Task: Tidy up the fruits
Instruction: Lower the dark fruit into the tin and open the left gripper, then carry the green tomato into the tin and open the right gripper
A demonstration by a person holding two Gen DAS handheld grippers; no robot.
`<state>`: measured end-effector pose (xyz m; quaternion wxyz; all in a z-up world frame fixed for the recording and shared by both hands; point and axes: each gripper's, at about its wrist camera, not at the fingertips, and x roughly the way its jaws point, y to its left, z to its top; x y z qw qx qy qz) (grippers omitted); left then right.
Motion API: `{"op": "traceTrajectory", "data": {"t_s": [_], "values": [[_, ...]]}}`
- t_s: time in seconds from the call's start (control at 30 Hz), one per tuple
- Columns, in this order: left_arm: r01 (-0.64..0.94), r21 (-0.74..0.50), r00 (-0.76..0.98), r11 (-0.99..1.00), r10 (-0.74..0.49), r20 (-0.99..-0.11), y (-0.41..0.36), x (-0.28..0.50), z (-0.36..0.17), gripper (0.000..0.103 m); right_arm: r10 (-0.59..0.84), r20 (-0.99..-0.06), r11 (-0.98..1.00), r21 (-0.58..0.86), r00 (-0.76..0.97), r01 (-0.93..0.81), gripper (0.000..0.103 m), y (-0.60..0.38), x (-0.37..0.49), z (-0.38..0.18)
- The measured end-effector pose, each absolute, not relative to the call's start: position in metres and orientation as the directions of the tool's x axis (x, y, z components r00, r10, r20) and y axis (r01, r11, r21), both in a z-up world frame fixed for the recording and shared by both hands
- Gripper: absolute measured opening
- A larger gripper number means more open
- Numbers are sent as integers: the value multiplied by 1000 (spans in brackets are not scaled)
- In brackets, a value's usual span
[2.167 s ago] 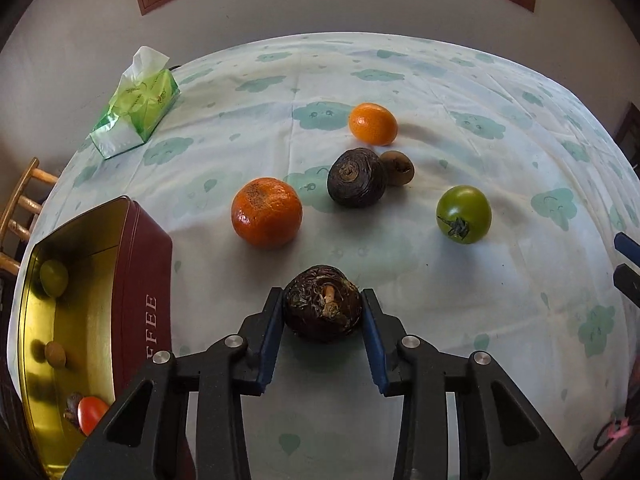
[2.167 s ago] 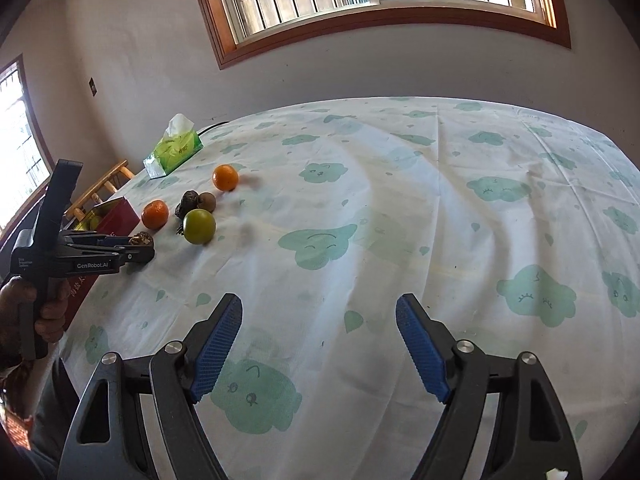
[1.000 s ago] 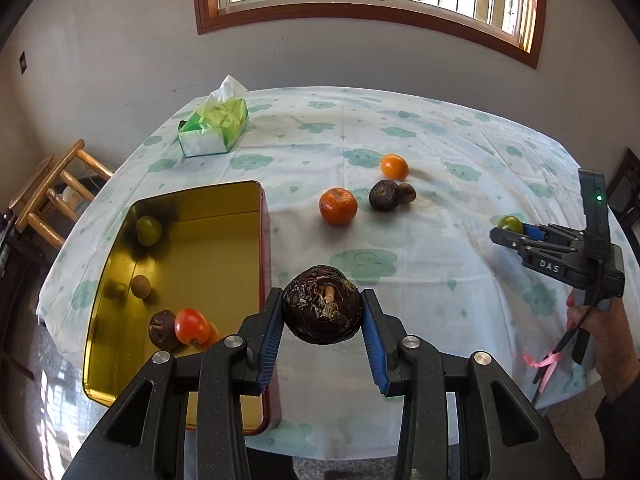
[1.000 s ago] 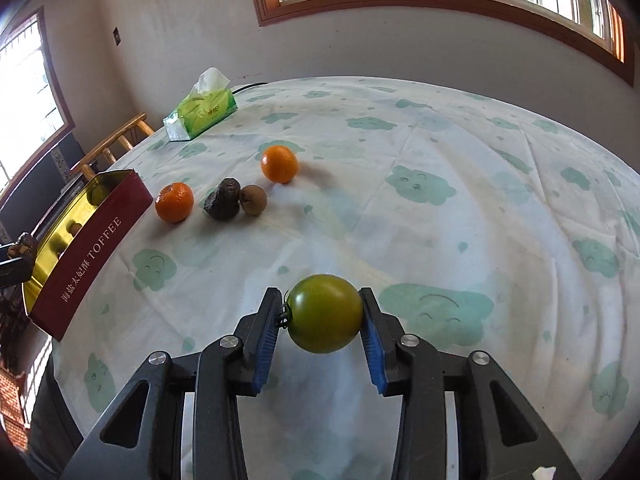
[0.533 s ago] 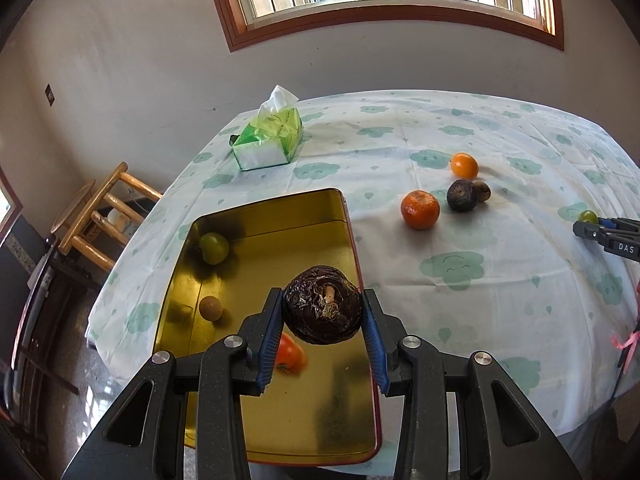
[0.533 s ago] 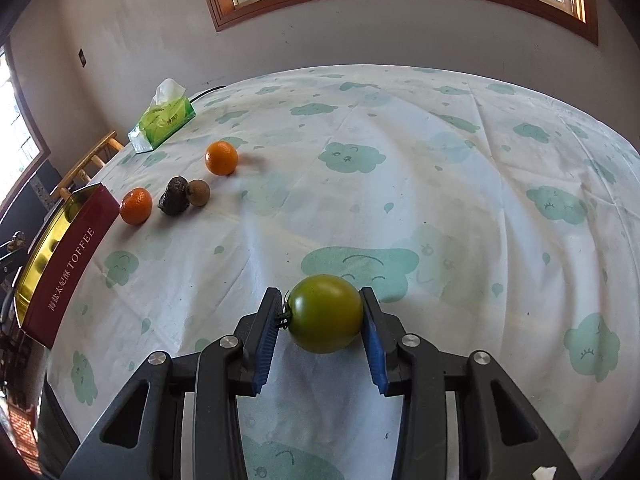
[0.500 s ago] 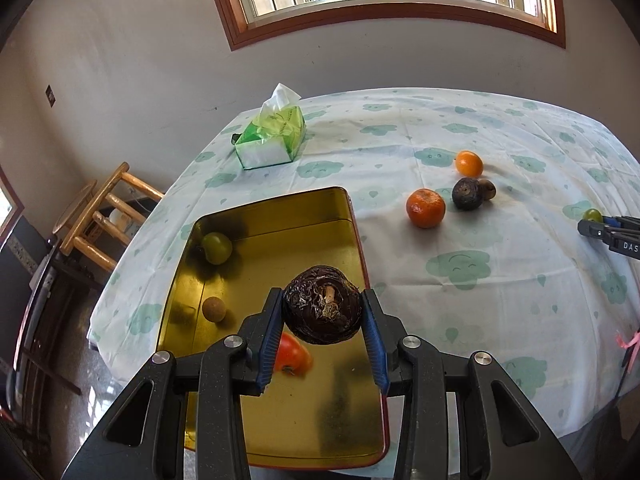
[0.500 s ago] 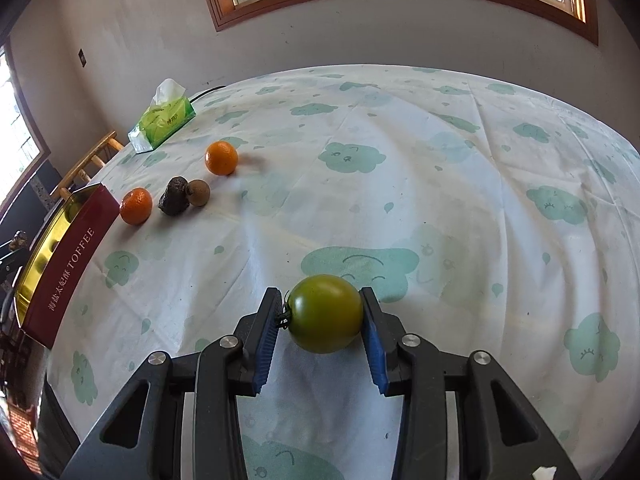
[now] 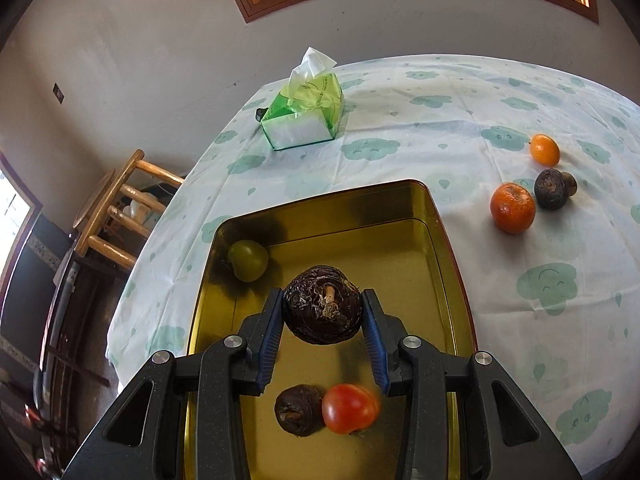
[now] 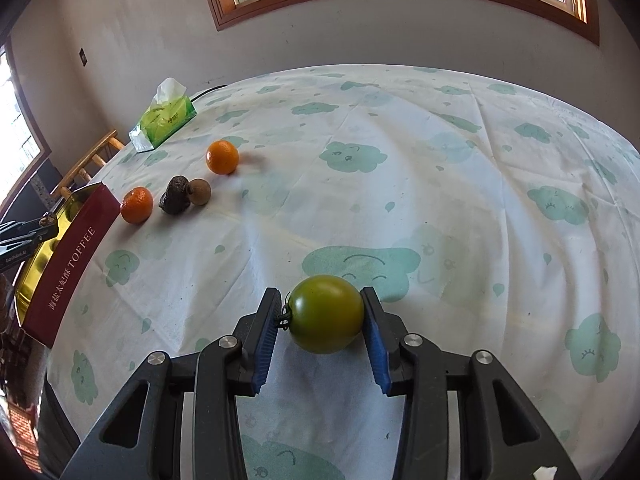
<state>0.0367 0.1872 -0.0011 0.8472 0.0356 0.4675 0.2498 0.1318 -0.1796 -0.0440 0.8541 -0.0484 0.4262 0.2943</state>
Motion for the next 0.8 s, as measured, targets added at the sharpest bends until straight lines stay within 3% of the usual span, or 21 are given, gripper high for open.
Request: {"op": "traceTrajectory", "data": {"t_s": [0.33, 0.43, 0.57, 0.8], "values": [[-384, 353, 381, 853, 494, -781, 200, 64, -14, 40, 466, -755, 820, 174, 461, -545, 38, -181, 133, -44], [-398, 354, 373, 846, 502, -780, 201, 67, -16, 48, 467, -755, 820, 174, 461, -545, 39, -181, 133, -44], [-412, 351, 409, 841, 515, -754, 196, 61, -8, 70, 467, -755, 820, 174, 461, -545, 39, -182, 133, -44], [-415, 363, 461, 834, 537, -706, 171, 35, 8, 70, 469, -754, 819, 176, 460, -546, 39, -182, 133, -44]]}}
